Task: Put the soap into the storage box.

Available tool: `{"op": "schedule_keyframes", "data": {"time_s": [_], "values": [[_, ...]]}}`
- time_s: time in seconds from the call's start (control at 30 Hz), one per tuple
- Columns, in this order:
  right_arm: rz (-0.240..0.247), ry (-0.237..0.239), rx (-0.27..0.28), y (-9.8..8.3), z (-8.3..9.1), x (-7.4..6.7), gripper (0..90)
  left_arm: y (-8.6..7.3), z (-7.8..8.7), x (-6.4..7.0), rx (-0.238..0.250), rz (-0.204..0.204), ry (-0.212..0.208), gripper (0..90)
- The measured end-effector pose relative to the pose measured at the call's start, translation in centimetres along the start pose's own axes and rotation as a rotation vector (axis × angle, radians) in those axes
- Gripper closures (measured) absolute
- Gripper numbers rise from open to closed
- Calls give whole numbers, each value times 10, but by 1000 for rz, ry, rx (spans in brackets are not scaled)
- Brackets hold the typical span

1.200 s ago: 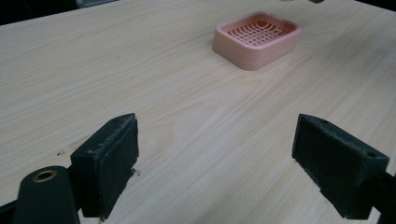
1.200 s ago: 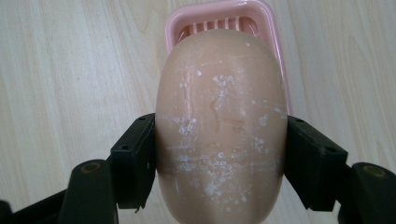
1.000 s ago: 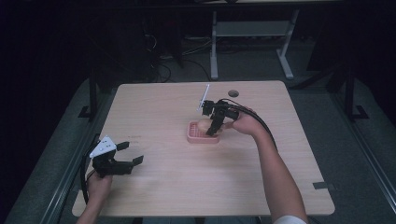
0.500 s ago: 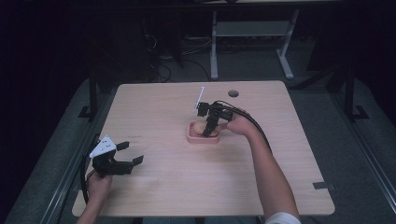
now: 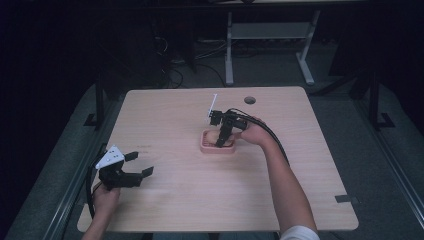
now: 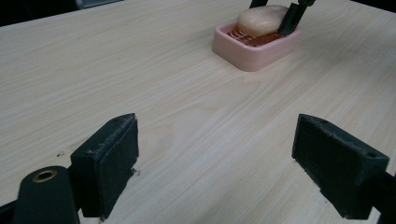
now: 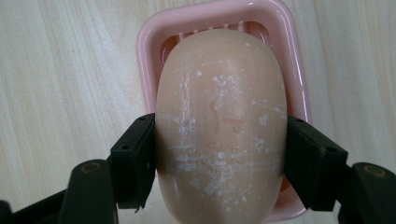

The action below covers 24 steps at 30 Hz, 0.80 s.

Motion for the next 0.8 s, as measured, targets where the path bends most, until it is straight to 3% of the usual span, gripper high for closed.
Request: {"op": "schedule_keyframes", "data": {"time_s": [0.8], "values": [[3,-7,4,3,0,3,318,0,0,0,0,1,1,144]]}}
Point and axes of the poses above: each handheld gripper's, and its own axes: z roughly backward along the jaws, y roughly out of its top, x roughly to its right, the point moved 10 cm from there along -z, roughly forward along the jaws, and after that the axes turned 11 degrees about x, right-handed, at the moved point
